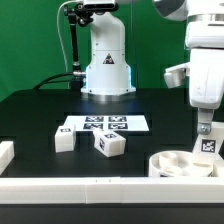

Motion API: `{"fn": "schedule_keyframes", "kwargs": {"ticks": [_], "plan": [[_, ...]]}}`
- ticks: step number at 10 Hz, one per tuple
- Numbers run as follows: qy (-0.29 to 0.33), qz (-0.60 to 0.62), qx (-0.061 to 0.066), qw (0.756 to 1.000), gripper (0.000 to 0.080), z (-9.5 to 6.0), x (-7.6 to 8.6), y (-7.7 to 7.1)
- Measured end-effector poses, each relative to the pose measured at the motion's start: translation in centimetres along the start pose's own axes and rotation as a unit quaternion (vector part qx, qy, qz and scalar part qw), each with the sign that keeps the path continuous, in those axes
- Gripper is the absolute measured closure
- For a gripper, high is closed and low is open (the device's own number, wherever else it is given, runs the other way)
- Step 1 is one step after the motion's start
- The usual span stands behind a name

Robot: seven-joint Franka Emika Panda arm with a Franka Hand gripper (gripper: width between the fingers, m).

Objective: Assemble stool

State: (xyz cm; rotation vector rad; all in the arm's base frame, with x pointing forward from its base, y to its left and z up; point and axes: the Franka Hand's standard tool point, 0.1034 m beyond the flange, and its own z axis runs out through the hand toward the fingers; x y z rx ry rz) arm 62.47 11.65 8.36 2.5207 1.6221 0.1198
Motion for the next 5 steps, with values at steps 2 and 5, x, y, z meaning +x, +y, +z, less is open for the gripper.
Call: {"fn": "schedule_keyframes", "kwargs": {"ticks": [2,5], "plan": [[-0.001,0.107,0.001,0.994,0.0452,0.04,-0.36,0.14],[0.002,0.221,0.003,0.975,0.0452,0.07,-0.52,0.28]]}}
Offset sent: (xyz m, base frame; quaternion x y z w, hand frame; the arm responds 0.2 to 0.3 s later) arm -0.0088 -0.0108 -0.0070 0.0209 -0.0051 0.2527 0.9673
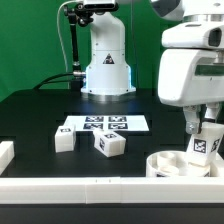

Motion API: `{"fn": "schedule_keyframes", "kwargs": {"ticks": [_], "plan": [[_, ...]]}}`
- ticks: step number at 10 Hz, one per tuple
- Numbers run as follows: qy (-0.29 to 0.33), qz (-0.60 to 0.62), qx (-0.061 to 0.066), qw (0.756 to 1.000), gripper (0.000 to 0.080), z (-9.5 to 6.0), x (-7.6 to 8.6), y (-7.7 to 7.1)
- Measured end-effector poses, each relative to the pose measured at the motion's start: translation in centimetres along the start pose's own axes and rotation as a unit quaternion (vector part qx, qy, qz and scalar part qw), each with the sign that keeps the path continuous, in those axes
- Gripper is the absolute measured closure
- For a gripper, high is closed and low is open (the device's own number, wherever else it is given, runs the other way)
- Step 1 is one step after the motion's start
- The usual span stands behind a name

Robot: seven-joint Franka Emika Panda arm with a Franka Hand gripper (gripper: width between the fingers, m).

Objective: Assemble stool

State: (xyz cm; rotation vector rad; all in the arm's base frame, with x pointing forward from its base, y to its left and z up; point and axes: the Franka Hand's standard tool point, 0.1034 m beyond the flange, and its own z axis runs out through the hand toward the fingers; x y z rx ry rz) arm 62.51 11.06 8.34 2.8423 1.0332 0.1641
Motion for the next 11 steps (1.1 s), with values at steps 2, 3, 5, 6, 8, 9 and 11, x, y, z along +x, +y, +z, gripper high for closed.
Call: {"fn": "schedule_keyframes", "kwargs": {"ticks": [2,3,5,6,8,9,11], "plan": [[0.002,0.086,0.003,0.996,0.0452,-0.01,0.04,-0.02],[0.006,0.111,0.002,0.994,0.0453,-0.02,0.16,-0.03],[0.006,0.172,0.003,0.985,0.0453,-0.01,0.2,-0.11],[0.007,0.208,0.006,0.978,0.0453,-0.01,0.24,-0.19],[0.007,0.269,0.012,0.963,0.0453,0.0,0.25,-0.25],[0.008,0.296,0.018,0.955,0.0453,0.04,0.12,-0.08],[0.018,0.4,0.031,0.916,0.0453,0.2,0.14,-0.14]]}}
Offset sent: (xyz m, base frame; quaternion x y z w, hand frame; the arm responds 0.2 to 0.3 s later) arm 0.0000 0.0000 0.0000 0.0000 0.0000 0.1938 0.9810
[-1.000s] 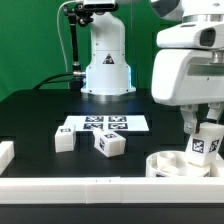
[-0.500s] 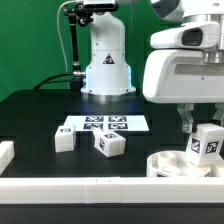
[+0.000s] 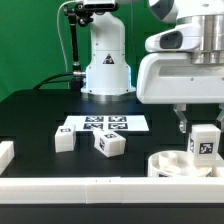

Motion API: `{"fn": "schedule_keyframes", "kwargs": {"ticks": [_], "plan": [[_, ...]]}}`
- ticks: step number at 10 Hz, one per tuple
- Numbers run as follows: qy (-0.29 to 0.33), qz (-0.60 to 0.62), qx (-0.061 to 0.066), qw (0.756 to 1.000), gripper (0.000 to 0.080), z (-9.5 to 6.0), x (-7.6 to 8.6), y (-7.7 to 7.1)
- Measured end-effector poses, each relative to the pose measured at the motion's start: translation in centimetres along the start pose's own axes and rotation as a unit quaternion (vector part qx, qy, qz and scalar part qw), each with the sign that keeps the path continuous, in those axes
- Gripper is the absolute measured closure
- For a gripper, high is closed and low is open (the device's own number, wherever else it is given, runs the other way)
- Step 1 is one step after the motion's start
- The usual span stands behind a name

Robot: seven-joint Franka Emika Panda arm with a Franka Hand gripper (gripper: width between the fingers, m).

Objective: Assemble stool

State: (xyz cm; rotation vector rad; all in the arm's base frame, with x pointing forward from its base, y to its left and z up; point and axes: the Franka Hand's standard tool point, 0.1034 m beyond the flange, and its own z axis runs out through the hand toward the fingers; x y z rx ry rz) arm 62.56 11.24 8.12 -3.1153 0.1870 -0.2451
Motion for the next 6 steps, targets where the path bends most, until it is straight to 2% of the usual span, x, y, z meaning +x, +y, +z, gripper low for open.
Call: {"fn": "schedule_keyframes", "kwargs": {"ticks": [2,6], "plan": [[0.008,0.092,0.007,0.996,0.0453,0.33,-0.53,-0.52],[0.003,0.241,0.008,0.97,0.0453,0.29,-0.64,-0.49]]}}
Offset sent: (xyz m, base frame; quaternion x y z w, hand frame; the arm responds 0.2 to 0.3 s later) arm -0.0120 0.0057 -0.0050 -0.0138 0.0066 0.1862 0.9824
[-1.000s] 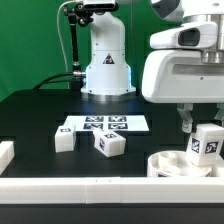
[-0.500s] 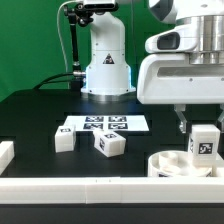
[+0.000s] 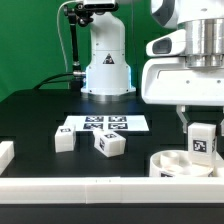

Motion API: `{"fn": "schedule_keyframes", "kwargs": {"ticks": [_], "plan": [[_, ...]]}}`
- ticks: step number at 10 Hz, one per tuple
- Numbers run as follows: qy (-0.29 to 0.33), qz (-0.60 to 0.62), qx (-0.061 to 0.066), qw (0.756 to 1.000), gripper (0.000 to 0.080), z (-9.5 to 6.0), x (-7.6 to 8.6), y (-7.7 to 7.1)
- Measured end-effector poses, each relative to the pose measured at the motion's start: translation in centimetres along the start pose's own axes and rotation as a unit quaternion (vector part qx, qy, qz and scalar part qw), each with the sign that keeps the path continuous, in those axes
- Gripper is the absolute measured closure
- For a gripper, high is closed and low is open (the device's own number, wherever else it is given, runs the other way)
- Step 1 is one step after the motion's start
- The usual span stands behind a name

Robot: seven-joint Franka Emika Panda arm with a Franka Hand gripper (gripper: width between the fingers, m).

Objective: Assemble stool

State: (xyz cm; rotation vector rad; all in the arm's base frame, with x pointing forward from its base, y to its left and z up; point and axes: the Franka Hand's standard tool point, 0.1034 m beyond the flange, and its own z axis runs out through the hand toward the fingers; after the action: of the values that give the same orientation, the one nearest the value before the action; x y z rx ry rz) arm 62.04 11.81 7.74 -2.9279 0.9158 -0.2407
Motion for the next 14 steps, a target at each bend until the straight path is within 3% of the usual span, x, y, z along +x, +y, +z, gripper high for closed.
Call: {"fn": "schedule_keyframes", "kwargs": {"ticks": [4,6,11,13,14], "plan": [[-0.008,0.107,0.007,0.994,0.0453,0.04,-0.03,0.07],[-0.017,0.205,0.015,0.978,0.0453,0.06,-0.08,0.11],[-0.041,0.411,0.03,0.91,0.0453,0.09,-0.27,-0.12],[-0.054,0.482,0.036,0.874,0.0453,0.12,-0.35,-0.2],[-0.06,0.532,0.04,0.843,0.0453,0.19,-0.25,-0.22]]}}
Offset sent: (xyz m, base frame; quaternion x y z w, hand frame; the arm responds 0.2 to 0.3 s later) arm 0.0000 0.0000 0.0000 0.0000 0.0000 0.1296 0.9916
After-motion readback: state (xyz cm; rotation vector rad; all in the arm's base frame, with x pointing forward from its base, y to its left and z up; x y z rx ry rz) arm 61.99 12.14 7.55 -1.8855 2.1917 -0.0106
